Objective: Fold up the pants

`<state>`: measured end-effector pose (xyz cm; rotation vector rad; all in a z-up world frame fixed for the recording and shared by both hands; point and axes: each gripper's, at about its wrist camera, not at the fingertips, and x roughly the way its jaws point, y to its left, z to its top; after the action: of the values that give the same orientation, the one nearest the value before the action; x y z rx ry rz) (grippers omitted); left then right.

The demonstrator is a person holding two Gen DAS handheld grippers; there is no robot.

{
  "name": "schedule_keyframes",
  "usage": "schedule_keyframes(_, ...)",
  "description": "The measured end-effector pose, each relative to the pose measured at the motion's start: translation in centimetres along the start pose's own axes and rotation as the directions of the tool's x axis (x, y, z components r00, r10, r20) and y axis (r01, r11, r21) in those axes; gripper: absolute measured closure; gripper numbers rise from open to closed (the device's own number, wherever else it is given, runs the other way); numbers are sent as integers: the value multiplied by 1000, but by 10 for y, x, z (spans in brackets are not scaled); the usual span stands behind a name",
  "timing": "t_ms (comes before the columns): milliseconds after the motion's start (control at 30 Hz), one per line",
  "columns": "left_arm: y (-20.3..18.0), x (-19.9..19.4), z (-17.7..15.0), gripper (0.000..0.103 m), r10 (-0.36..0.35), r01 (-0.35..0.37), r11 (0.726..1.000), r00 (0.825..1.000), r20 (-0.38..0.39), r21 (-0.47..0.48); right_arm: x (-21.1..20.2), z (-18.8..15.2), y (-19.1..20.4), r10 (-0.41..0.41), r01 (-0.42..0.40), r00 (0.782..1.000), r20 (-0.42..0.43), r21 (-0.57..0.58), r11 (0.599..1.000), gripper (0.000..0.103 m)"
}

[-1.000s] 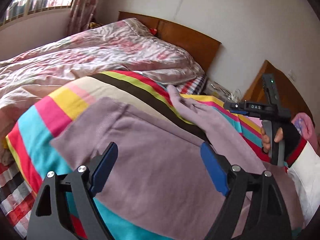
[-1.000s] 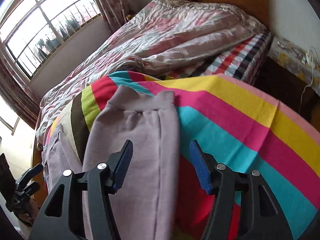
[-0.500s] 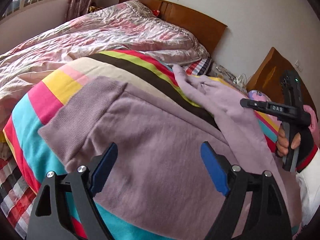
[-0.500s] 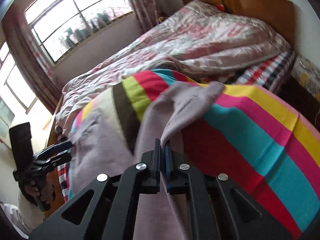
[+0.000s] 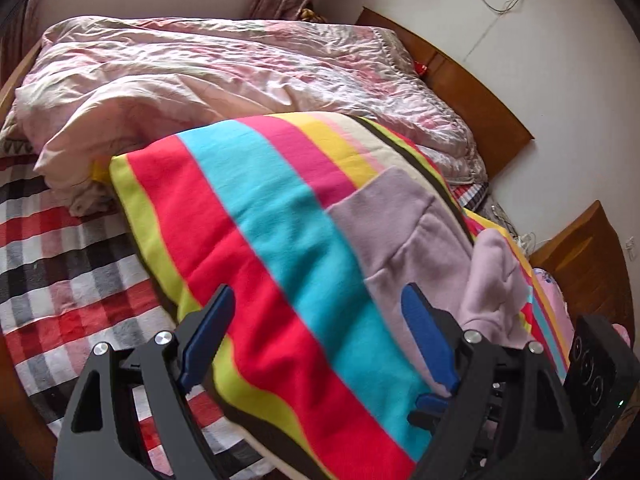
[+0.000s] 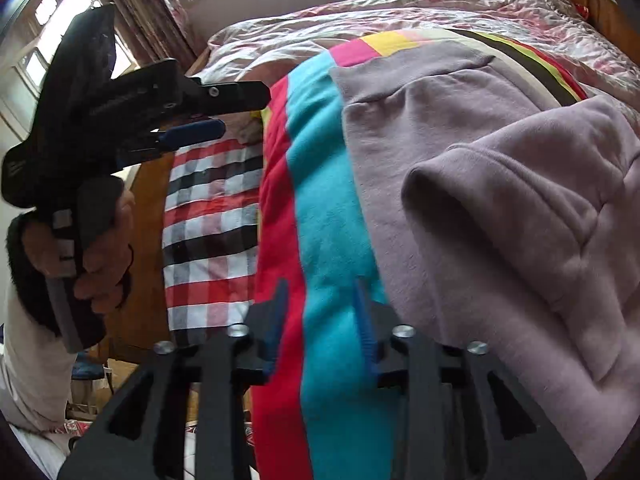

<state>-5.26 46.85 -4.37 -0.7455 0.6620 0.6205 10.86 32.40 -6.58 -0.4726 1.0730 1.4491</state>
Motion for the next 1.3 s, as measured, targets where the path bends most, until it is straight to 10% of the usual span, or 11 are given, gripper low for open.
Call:
schedule_keyframes(167,-5,-16,-5,18,-6,5,999,1000,22,49,-58,-25,3,-36,32,991,127,29,999,42)
schedule_keyframes(300,-87,-29,-11,18,-106,87,950,993,47,301,-129,-76,-17,-162,129,955,250,142,981,41)
schedule_keyframes(400,-165,-27,-37,15,-123,64,789,991,56,611,-172,-113,-43,-273,195,918,286,273,942,41)
schedule_keyframes(600,-254,28,-94,22,-46,50,358,998,-36,932,-208,-173,-80,-384,208,873,302,482,851,41)
schedule_keyframes(867,-262,91,-116,33,84,123,178,987,-140,976,-187,-209,-103,-358,150,894,269,573,806,40)
schedule_keyframes(967,-259,93,-110,35,79,154,183,982,-170,971,-178,-212,-107,-348,145,903,250,587,796,39)
schedule_keyframes(1100,-256,89,-99,88,41,115,274,990,-132,955,-175,-216,-109,-339,125,904,261,598,792,39)
schedule_keyframes(1200,-235,63,-48,90,-168,225,564,973,-157,794,-178,-218,-109,-345,123,900,265,606,786,38)
schedule_keyframes(1267,-188,56,4,90,-337,360,794,931,-137,490,-179,-218,-110,-343,116,900,269,611,783,38)
schedule_keyframes(1300,-159,58,24,90,-404,415,852,909,-105,319,-179,-218,-110,-341,112,900,270,613,782,38)
